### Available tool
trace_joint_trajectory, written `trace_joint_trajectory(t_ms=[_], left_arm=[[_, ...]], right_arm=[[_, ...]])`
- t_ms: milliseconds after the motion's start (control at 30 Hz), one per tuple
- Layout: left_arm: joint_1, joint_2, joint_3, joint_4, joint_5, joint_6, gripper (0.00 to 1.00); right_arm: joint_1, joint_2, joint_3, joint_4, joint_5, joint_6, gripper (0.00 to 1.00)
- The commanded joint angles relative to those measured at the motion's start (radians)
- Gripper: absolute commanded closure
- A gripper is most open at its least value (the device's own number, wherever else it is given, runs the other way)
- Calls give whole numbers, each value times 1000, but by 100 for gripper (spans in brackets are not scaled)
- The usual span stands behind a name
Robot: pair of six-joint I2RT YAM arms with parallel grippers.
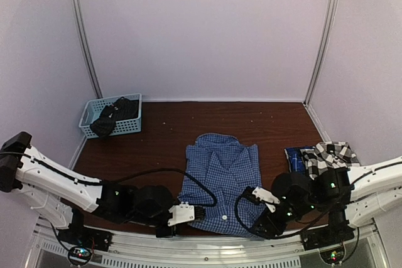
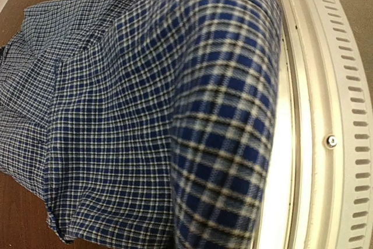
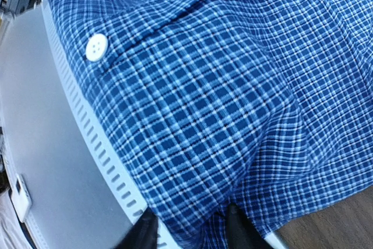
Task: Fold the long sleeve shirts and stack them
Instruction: Pass from the right arm to the left
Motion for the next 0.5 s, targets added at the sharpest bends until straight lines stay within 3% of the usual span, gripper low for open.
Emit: trace_joint_trajectory(t_ms=[0, 133, 467], left_arm=[[-2, -24, 71, -72, 80, -148, 100], [30, -39, 100, -107, 146, -199, 100], [135, -86, 136, -162, 337, -276, 100]], right_arm=[[60, -28, 29, -51, 137, 28, 47], [138, -2, 46, -74, 222, 58, 30], [320, 132, 129, -113, 448, 101, 22]])
